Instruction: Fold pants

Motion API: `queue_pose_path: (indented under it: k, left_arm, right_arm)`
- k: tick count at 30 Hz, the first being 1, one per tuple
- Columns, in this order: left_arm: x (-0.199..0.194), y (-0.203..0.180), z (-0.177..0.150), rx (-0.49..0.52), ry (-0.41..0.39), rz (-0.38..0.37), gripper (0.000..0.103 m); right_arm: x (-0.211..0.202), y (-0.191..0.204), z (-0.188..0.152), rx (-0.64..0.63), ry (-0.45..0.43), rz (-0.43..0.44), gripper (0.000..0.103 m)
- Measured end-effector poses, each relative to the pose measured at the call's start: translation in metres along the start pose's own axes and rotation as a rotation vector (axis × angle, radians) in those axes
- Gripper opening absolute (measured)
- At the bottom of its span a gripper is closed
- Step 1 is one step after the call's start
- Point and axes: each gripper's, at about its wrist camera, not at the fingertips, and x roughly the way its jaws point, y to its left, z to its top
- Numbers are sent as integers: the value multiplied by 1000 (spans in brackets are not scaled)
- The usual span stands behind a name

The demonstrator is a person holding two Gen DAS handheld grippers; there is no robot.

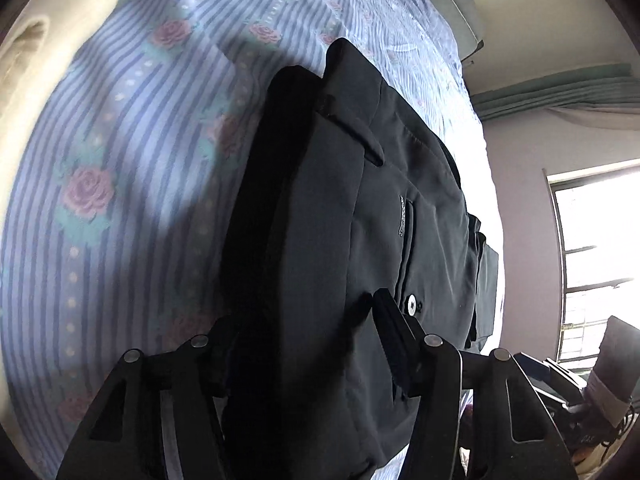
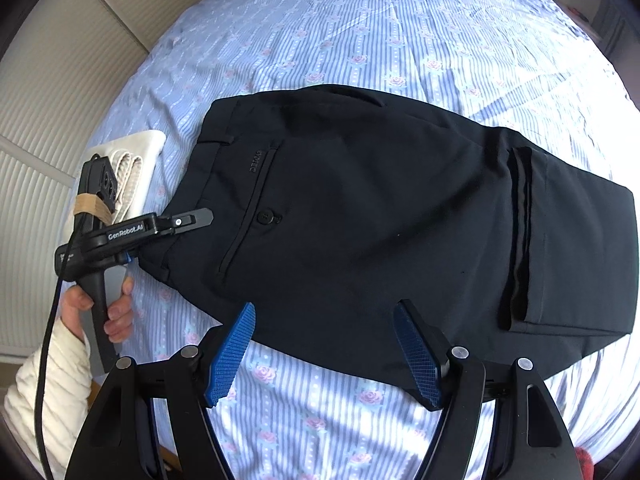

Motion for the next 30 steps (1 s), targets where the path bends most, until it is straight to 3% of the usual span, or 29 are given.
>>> queue_pose_path:
  k: [2, 4, 6, 9, 14, 17, 22, 24, 28, 30]
  left_arm:
    - [1, -4, 5, 0, 0, 1, 57]
    - [-4, -4, 6, -11, -3, 12, 35]
    - [-13, -8, 4, -43, -30, -40, 21]
    - [-36, -32, -1, -61, -91, -133, 17]
    - [-94, -87, -24, -9, -235, -183, 17]
    - [-108, -105, -34, -2, -249, -133, 17]
    - [-112, -137, -34, 1, -230, 79, 17]
    - [-112, -159, -34, 1, -236, 130, 17]
    - [-108, -228, -43, 124, -280, 257, 17]
    - [-103, -262, -50, 180, -290, 282, 17]
  right_arm:
    - [-1, -2, -1, 4, -5, 4, 73]
    - [-1, -6, 0, 10, -13, -1, 73]
    - [-1, -10, 1, 32, -16, -1, 73]
    - [-7, -15, 2, 51, -31, 13, 73]
    - [-32, -24, -2, 27, -72, 90, 73]
    - [-53, -34, -9, 29, -107, 120, 73]
    - [-81, -54, -16, 45, -170, 128, 73]
    - [-94, -67, -17, 67, -203, 137, 73]
    - [-123, -101, -22, 113, -274, 164, 73]
    - [-140, -125, -27, 133, -314, 157, 73]
